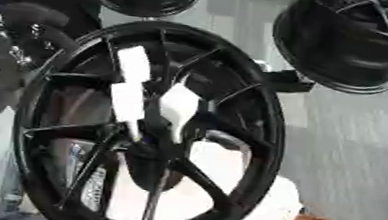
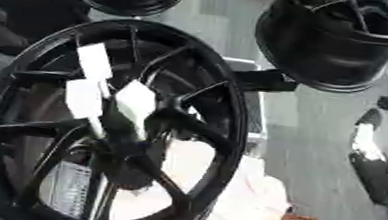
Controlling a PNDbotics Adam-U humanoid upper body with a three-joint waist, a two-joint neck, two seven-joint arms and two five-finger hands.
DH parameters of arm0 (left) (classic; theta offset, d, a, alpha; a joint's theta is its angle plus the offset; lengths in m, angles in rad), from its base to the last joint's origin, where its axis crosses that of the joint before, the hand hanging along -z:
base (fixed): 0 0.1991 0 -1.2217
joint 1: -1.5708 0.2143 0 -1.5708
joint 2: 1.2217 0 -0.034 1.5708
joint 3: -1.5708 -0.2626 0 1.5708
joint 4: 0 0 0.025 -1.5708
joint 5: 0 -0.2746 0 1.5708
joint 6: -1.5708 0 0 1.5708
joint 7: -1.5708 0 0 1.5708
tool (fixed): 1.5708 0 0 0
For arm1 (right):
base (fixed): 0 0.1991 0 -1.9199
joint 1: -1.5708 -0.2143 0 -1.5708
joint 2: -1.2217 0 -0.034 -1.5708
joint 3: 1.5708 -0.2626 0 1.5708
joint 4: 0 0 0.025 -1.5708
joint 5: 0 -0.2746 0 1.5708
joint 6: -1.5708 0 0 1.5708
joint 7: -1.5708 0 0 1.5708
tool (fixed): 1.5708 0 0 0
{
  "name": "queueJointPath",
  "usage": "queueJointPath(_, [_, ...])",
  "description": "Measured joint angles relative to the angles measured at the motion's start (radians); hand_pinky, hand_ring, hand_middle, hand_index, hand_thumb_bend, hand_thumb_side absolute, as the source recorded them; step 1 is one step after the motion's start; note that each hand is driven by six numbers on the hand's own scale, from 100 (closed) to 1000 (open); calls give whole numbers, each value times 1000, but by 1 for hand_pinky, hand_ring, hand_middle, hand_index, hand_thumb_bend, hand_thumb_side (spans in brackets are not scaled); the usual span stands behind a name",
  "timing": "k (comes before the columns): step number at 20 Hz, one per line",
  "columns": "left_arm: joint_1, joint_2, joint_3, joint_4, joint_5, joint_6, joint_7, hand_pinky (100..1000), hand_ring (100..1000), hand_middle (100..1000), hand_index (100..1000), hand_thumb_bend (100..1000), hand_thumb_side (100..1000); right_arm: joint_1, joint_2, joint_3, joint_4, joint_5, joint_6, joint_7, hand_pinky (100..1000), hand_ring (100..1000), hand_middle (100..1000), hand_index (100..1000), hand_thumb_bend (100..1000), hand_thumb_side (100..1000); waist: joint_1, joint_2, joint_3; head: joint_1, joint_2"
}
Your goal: Pull the pin out of the wheel hub.
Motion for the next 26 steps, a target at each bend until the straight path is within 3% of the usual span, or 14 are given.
queueJointPath(7, [8,-7,0,0,8,2,1,778,691,743,816,100,592,2,-27,-10,0,-17,11,15,869,836,659,729,100,402,2,-12,1,0,3])
queueJointPath(10, [9,-7,0,0,8,2,1,778,691,744,816,100,592,20,-72,-24,0,-3,29,49,879,840,668,743,100,443,-1,-12,1,0,2])
queueJointPath(16, [12,-7,0,0,7,2,1,779,692,745,816,100,592,71,-231,-56,0,176,69,312,904,855,709,780,109,452,-10,-9,-4,1,-9])
queueJointPath(20, [14,-5,0,0,3,2,1,780,692,745,816,100,592,89,-349,-85,0,267,36,501,911,863,729,793,158,449,-16,-8,-7,1,-20])
queueJointPath(26, [16,3,0,0,-3,2,1,781,692,745,815,100,592,79,-520,-110,0,279,-38,734,918,865,743,804,208,464,-26,-6,-10,1,-33])
